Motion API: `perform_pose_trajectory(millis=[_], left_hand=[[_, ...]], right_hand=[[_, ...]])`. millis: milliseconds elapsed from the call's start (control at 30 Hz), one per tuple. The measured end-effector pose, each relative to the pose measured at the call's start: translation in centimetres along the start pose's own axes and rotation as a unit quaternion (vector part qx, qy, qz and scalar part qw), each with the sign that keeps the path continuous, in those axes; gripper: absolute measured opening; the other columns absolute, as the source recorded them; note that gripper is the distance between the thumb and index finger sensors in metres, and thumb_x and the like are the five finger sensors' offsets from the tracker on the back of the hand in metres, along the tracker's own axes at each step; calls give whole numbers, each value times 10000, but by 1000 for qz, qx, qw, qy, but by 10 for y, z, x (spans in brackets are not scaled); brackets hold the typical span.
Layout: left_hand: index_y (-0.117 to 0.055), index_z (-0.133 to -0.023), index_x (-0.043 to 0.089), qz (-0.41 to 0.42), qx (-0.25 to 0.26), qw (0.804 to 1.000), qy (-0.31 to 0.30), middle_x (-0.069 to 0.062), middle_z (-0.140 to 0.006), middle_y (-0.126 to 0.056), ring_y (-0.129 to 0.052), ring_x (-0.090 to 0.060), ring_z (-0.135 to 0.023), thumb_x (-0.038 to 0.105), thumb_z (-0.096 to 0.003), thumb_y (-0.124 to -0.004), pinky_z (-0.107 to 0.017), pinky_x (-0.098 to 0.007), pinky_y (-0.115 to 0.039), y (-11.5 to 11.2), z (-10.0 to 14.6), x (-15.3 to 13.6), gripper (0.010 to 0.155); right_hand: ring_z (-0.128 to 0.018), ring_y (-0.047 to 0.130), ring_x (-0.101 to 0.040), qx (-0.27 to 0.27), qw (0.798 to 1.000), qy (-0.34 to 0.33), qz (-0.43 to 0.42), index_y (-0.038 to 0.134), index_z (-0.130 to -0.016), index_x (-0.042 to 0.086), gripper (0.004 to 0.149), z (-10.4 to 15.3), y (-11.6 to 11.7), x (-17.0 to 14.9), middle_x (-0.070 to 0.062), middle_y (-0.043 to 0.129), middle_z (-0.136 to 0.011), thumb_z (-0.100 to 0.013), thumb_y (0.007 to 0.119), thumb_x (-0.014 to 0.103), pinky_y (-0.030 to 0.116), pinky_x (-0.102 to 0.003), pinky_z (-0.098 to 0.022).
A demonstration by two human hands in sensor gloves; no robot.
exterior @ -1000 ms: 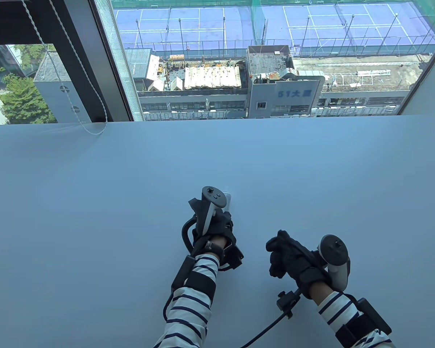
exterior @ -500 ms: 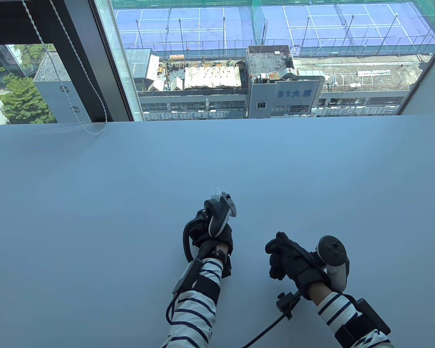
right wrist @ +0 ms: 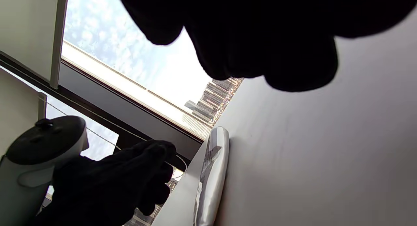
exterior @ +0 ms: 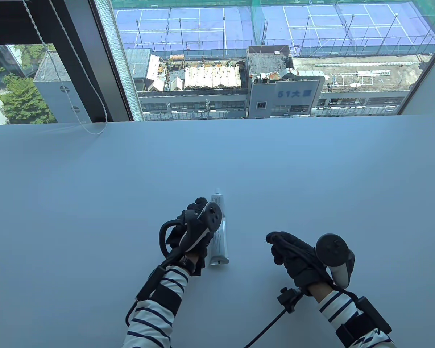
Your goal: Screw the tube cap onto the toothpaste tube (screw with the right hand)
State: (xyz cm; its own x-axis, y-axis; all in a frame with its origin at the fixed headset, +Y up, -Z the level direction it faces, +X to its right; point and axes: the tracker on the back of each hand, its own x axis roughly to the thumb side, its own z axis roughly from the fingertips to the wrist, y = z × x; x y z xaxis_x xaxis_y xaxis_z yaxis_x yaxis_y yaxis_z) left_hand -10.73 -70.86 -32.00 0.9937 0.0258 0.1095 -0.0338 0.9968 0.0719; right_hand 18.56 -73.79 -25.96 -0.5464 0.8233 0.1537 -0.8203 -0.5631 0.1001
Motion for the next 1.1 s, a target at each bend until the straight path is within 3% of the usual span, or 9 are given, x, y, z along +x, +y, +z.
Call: perform_pose_trajectory(millis=[167,233,333,433,733,933,1100], left_hand=[[-619,-1022,273,-63,73,989,-109,22,-861,-817,-930,-184,-712,495,-534,-578,-601,-413,-793,29,32,-41,537],[-613,-1022,304,-82,89,986,-118,35,-918,-799,-909,-190,-808,495,-530,-579,-679,-423,-752,35,43,-57,529],[-567,-1038,369,-107,93,981,-132,63,-1033,-700,-810,-191,-941,484,-529,-577,-770,-424,-655,34,61,-75,521],[-429,-1063,444,-158,101,974,-129,85,-1157,-445,-593,-173,-1088,475,-525,-567,-857,-411,-479,29,72,-87,556],[-128,-1072,441,-172,18,980,-95,71,-1193,-128,-266,-191,-1175,599,-455,-555,-887,-433,-250,-7,76,-113,767],[4,-1065,385,-151,-53,980,-121,17,-1174,36,-77,-259,-1170,762,-363,-578,-863,-492,-125,-22,74,-108,987],[39,-1061,362,-135,-55,982,-124,-30,-1169,76,-33,-315,-1163,823,-317,-582,-848,-541,-102,-19,74,-109,1074]], right_hand=[[-714,799,-568,24,973,-86,211,773,-961,-76,446,-1,-1,12,-317,819,-826,-630,698,214,655,-658,-477],[-840,684,-608,42,955,-118,269,717,-1008,-74,467,-1,2,13,-331,743,-929,-631,689,201,589,-691,-557],[-981,381,-637,85,918,-158,354,550,-1094,-82,560,2,10,10,-356,457,-1102,-647,651,238,420,-703,-653],[-1012,189,-614,125,902,-167,378,378,-1148,-44,648,3,14,7,-332,276,-1154,-656,621,302,299,-689,-680],[-976,-91,-519,221,859,-158,433,147,-1165,76,812,4,14,-1,-275,28,-1168,-634,633,452,56,-659,-643],[-971,-91,-540,247,864,-139,417,100,-1157,109,817,3,13,-14,-282,-6,-1160,-634,603,484,60,-671,-639],[-975,-74,-549,245,869,-131,408,101,-1155,107,801,2,12,-17,-288,2,-1158,-639,588,478,76,-674,-644]])
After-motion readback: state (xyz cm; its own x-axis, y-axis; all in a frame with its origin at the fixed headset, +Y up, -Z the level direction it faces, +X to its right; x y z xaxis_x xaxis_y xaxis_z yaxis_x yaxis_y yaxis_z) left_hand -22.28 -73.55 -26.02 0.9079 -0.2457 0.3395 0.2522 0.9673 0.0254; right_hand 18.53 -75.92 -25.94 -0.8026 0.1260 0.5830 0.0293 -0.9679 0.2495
